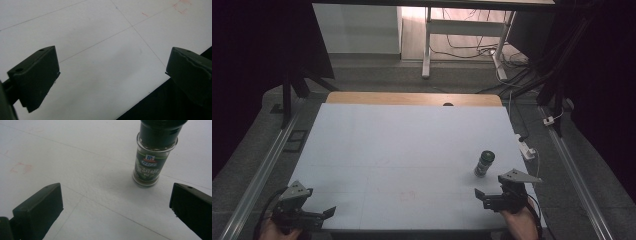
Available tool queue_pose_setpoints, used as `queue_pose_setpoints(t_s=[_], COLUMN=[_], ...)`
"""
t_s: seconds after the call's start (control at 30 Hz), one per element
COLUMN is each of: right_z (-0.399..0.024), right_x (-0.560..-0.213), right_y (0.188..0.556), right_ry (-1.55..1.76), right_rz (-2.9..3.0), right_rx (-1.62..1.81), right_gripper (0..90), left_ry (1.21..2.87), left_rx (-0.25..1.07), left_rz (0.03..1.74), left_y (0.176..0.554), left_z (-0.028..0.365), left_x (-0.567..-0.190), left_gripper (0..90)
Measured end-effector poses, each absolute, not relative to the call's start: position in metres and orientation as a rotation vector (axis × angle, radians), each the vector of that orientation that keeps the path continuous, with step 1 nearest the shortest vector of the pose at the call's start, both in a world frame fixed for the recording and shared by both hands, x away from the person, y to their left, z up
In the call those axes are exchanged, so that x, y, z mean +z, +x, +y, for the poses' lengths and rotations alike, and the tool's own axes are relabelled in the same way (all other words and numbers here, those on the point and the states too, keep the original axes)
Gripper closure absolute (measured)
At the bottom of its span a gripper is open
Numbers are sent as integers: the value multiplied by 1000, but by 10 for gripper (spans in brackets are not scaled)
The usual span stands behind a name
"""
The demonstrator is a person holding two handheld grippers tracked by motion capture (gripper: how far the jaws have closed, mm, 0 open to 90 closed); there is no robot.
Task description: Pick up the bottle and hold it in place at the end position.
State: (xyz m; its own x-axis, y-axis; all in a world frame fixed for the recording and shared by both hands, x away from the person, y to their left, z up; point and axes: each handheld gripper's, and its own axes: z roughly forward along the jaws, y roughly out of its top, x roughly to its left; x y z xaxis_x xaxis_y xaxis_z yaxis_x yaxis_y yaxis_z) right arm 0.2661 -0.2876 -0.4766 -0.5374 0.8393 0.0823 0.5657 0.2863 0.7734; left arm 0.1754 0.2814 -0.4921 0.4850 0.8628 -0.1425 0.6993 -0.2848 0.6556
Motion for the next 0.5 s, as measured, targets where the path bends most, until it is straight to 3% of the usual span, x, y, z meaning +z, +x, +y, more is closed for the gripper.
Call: queue_pose_setpoints(t_s=[0.5], right_z=[-286], right_x=[-484], right_y=[283], right_ry=[1264], right_rz=[2219], right_rx=[1061], right_gripper=[0], left_ry=[2062], left_rx=[311], left_rz=[1296], left_y=[176], left_z=[282], left_x=[-492], left_gripper=[0])
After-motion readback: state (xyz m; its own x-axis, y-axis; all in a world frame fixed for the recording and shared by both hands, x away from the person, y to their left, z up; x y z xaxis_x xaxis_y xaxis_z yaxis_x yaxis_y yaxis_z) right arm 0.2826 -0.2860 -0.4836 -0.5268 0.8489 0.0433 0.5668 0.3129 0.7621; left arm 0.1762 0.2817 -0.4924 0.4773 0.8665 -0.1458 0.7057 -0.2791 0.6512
